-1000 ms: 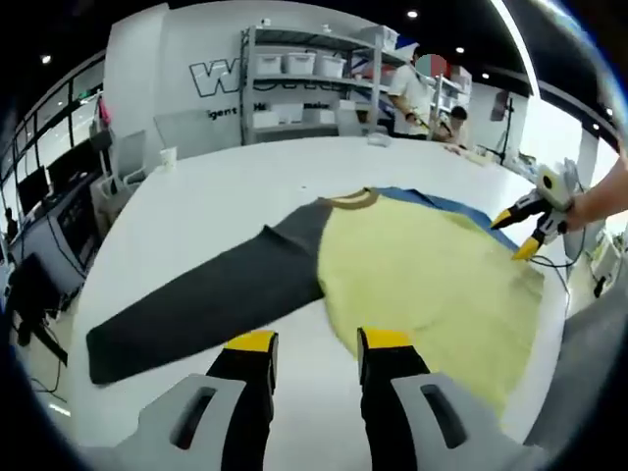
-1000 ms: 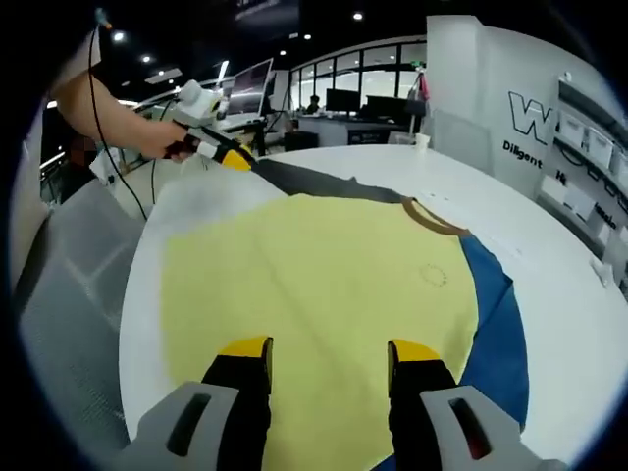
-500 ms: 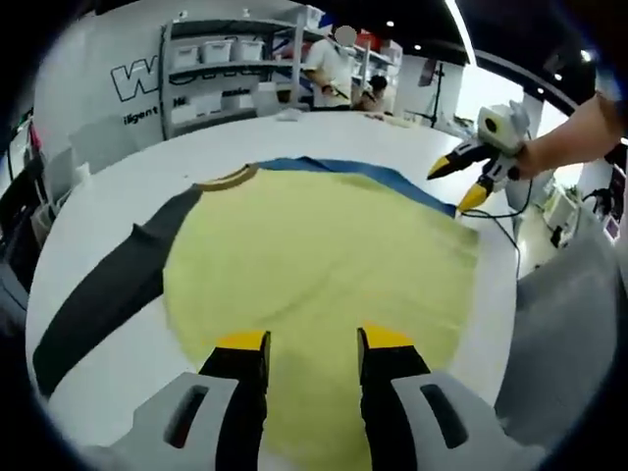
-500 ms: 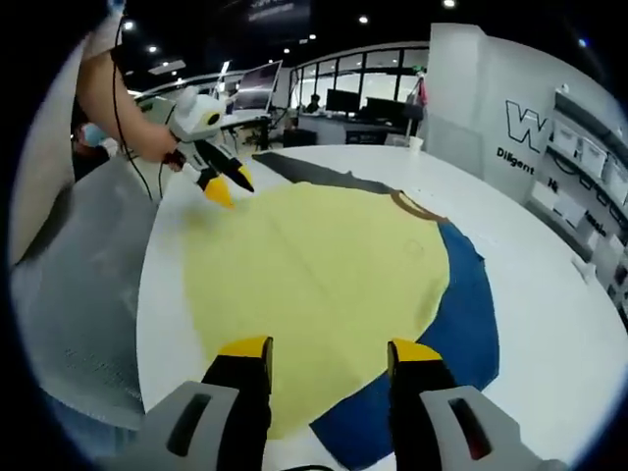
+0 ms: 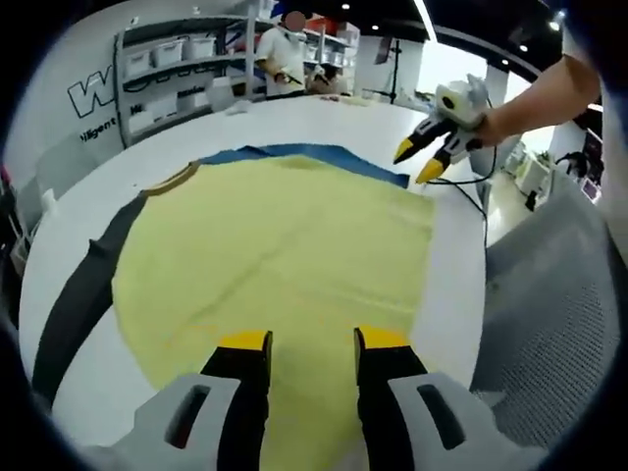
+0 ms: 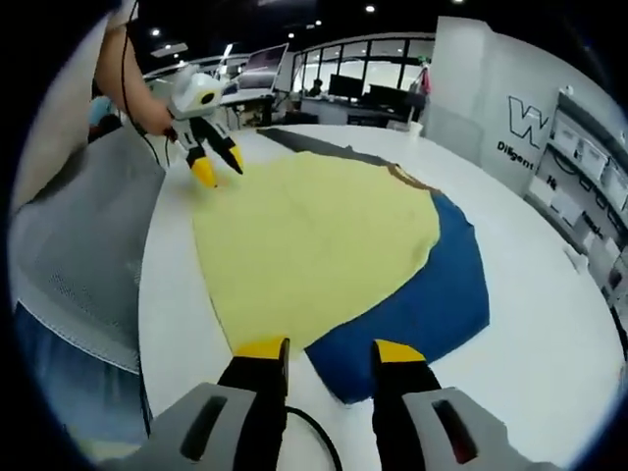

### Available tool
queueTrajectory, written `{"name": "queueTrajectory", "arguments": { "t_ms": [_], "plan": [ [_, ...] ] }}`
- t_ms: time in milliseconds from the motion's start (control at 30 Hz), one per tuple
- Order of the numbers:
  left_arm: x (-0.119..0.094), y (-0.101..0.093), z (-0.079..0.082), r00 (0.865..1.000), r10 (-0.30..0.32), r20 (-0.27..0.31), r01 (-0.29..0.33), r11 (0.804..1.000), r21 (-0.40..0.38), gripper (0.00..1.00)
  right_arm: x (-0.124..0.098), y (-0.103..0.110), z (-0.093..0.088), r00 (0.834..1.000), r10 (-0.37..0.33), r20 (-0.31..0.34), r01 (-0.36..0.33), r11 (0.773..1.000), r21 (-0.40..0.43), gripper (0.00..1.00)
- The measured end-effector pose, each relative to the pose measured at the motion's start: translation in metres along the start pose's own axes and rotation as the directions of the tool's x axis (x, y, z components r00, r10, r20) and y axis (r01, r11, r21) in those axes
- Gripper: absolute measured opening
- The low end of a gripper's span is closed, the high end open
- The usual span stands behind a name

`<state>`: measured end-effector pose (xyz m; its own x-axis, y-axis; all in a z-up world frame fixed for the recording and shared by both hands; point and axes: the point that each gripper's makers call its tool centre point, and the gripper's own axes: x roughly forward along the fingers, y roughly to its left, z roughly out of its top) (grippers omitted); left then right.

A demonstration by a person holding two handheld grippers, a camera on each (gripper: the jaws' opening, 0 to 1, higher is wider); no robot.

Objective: Fold the garment on the visible template until the final outline fits inside the template.

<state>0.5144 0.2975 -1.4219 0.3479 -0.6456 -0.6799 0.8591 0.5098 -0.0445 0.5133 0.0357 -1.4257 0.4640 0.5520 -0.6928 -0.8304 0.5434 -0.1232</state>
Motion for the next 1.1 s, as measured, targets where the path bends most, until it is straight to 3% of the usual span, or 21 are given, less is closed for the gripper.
{"name": "queueTrajectory", "arguments": {
  "t_ms": [167, 400, 567, 700, 900, 967, 1100],
  "plan": [
    [-0.001, -0.011, 0.006, 0.999, -0.035, 0.02, 0.035, 0.999, 0.012, 0.32, 0.0, 0.0, -0.008, 0.999, 0.018, -0.039, -0.02, 0.998, -0.062, 0.18],
    [-0.002, -0.028, 0.023, 0.987, -0.116, 0.109, 0.117, 0.993, -0.005, 0.4, 0.004, -0.001, -0.019, 0.995, 0.049, -0.087, -0.058, 0.992, -0.109, 0.12],
    [-0.001, -0.029, 0.027, 0.985, -0.117, 0.125, 0.12, 0.993, -0.018, 0.46, 0.007, 0.003, -0.018, 0.992, 0.066, -0.11, -0.084, 0.981, -0.174, 0.09],
    [0.0, -0.03, 0.024, 0.987, -0.114, 0.118, 0.118, 0.993, -0.029, 0.46, 0.011, 0.01, -0.015, 0.988, 0.094, -0.126, -0.121, 0.965, -0.234, 0.09],
    [-0.001, -0.03, 0.026, 0.987, -0.104, 0.123, 0.109, 0.993, -0.038, 0.44, 0.018, 0.013, -0.009, 0.986, 0.111, -0.127, -0.142, 0.953, -0.267, 0.05],
    [-0.001, -0.029, 0.026, 0.987, -0.101, 0.122, 0.107, 0.993, -0.04, 0.44, 0.02, 0.011, -0.01, 0.984, 0.111, -0.138, -0.145, 0.954, -0.263, 0.0],
    [-0.001, -0.029, 0.026, 0.988, -0.097, 0.12, 0.103, 0.994, -0.045, 0.43, 0.019, 0.008, -0.009, 0.986, 0.108, -0.13, -0.138, 0.959, -0.248, 0.0]
  ]
}}
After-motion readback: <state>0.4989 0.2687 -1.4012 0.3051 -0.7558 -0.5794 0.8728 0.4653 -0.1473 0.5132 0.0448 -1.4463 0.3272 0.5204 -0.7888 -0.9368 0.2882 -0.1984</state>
